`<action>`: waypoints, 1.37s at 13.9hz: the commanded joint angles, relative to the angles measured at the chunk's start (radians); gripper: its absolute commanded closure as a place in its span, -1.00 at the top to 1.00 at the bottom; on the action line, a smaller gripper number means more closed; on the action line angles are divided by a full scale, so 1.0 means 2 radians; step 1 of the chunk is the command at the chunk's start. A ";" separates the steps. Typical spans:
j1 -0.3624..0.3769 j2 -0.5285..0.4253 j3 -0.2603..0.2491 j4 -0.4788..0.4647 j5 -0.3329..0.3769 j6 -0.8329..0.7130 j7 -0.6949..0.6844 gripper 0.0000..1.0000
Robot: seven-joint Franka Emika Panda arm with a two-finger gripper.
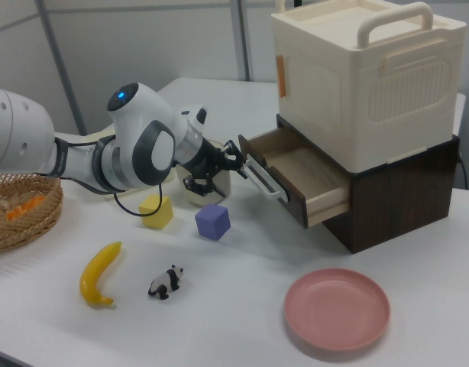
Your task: Open the drawer
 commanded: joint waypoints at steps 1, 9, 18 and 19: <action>0.023 -0.024 0.000 0.012 -0.001 -0.080 0.109 1.00; 0.076 -0.022 -0.001 0.166 0.185 -0.411 0.295 1.00; 0.070 -0.041 -0.011 0.242 0.208 -0.571 0.324 1.00; 0.069 -0.044 -0.013 0.242 0.207 -0.573 0.325 1.00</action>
